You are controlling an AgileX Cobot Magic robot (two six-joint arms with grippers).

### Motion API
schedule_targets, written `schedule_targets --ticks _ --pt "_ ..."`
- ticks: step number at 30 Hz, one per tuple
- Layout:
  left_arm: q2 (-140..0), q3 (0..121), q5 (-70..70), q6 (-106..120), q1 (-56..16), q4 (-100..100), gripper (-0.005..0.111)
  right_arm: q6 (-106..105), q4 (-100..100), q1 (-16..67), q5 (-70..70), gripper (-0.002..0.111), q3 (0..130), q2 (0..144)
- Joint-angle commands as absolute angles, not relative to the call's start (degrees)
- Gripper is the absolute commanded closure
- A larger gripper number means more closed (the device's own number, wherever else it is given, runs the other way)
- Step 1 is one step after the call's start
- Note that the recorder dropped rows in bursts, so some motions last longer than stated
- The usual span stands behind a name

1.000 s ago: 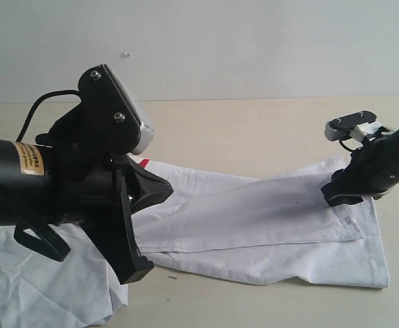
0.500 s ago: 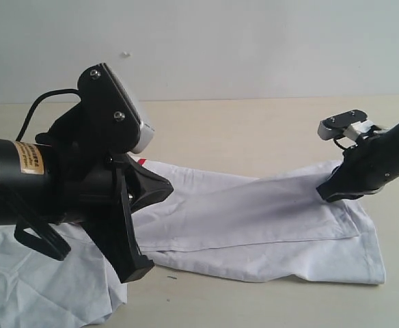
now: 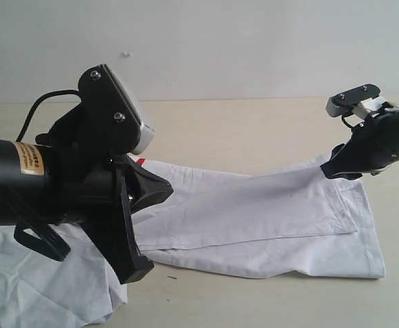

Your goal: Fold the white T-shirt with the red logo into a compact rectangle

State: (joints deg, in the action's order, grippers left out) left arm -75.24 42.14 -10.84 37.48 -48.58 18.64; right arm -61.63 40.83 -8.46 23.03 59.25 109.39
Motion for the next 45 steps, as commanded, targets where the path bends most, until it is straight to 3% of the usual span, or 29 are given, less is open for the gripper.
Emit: schedule_targets --ticks 1,9,20,26,28,30,32,35,39,45 --pt "-74.9 42.05 -10.61 37.22 -48.48 18.95 0.107 -61.35 43.2 -8.63 23.86 0.064 59.26 109.98" --pt "-74.9 42.05 -10.78 37.22 -48.48 18.95 0.107 -64.0 46.24 -8.63 29.27 0.064 64.66 115.73" --pt "-75.02 42.05 -10.76 37.22 -48.48 18.95 0.107 -65.96 44.59 -8.63 21.49 0.065 65.08 116.04" --pt "-75.35 42.05 -10.76 37.22 -48.48 18.95 0.107 -76.23 55.23 -8.63 28.82 0.065 65.08 117.28" --pt "-75.35 42.05 -10.76 37.22 -48.48 18.95 0.107 -74.67 53.74 -8.63 28.54 0.069 65.08 117.51" --pt "-75.35 42.05 -10.97 37.22 -48.48 18.95 0.107 -73.41 51.06 -8.63 29.44 0.095 65.08 116.98" --pt "-75.35 42.05 -10.97 37.22 -48.48 18.95 0.107 -72.28 49.12 -8.63 31.33 0.108 65.08 115.32" --pt "-75.35 42.05 -10.94 37.33 -48.48 18.95 0.107 -61.53 40.64 -8.63 34.16 0.108 65.08 111.12" --pt "-75.35 42.05 -11.35 37.33 -48.48 18.95 0.107 -31.53 14.12 -8.63 43.36 0.108 65.08 105.08" --pt "-75.35 42.05 -11.88 37.33 -48.48 18.95 0.107 -30.79 14.54 -8.63 50.45 0.108 65.08 103.36"
